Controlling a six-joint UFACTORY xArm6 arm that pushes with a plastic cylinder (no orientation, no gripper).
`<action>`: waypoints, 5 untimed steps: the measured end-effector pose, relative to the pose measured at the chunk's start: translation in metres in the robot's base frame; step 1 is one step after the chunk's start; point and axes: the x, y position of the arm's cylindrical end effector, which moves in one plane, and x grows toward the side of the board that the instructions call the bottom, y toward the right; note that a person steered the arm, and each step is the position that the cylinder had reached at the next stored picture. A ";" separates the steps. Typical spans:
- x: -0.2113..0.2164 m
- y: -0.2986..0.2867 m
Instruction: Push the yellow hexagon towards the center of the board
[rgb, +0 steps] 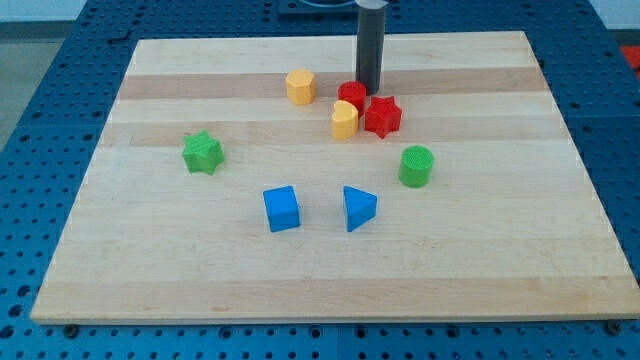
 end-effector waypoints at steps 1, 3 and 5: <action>0.004 0.000; -0.052 -0.024; -0.028 -0.075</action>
